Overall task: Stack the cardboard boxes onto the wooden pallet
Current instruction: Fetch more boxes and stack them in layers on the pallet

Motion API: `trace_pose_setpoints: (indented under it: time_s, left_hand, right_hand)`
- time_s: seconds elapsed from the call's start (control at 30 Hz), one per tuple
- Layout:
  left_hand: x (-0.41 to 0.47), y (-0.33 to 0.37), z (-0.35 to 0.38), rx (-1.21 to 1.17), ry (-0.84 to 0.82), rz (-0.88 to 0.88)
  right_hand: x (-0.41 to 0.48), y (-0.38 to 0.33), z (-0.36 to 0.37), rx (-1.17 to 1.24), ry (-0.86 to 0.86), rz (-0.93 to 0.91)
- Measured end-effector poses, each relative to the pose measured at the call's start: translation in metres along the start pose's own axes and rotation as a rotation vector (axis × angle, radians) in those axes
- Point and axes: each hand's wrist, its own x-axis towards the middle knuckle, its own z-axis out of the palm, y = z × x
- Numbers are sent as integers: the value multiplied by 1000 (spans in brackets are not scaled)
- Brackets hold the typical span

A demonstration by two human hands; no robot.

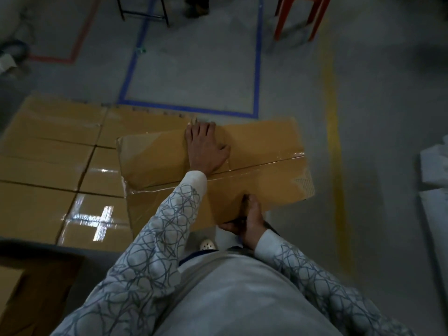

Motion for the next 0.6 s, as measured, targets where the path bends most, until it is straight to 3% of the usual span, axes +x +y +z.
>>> trace_pose_setpoints:
  time_s: [0.33, 0.6]
  left_hand:
    - [256, 4, 18, 69, 155, -284]
    - [416, -30, 10, 4, 256, -476]
  right_hand:
    - [94, -245, 147, -173, -238, 56]
    - [122, -373, 285, -298, -307, 175]
